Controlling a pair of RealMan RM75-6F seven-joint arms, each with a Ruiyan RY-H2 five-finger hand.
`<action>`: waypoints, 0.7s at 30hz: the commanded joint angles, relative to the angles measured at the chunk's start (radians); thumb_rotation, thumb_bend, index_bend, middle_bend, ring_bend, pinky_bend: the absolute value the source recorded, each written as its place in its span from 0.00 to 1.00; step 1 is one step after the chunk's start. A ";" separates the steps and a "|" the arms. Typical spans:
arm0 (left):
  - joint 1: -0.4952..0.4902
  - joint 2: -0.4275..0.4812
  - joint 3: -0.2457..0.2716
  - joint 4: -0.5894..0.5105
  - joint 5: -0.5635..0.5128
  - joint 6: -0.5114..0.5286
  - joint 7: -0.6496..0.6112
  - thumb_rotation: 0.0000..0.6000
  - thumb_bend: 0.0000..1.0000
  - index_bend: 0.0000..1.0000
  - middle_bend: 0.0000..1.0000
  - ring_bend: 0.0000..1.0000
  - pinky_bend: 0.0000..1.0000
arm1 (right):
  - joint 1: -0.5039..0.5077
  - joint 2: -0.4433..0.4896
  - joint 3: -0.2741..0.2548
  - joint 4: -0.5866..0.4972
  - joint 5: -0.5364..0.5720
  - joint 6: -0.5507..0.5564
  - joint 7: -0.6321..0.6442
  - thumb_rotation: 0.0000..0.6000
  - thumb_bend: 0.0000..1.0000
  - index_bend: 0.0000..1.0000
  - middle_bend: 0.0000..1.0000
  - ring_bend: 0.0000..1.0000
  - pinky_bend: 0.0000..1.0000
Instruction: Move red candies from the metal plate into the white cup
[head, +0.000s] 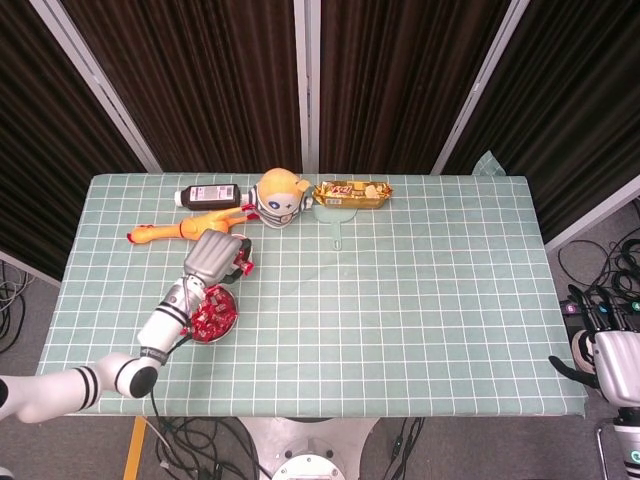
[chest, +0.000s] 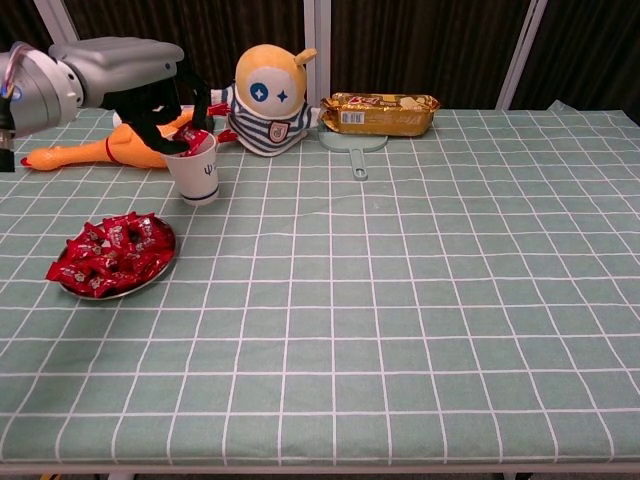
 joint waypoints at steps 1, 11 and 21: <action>-0.020 -0.013 -0.031 0.052 -0.044 -0.029 -0.001 1.00 0.32 0.61 1.00 0.97 1.00 | -0.001 0.000 0.000 0.001 0.002 0.000 0.002 1.00 0.03 0.03 0.21 0.01 0.20; -0.053 -0.059 -0.047 0.153 -0.121 -0.100 0.026 1.00 0.32 0.56 1.00 0.97 1.00 | -0.003 0.001 0.002 0.004 0.011 0.000 0.005 1.00 0.03 0.03 0.21 0.01 0.20; -0.031 -0.028 -0.035 0.110 -0.128 -0.075 0.039 1.00 0.32 0.40 1.00 0.96 1.00 | 0.001 0.000 0.003 0.004 0.008 -0.003 0.005 1.00 0.03 0.03 0.21 0.01 0.20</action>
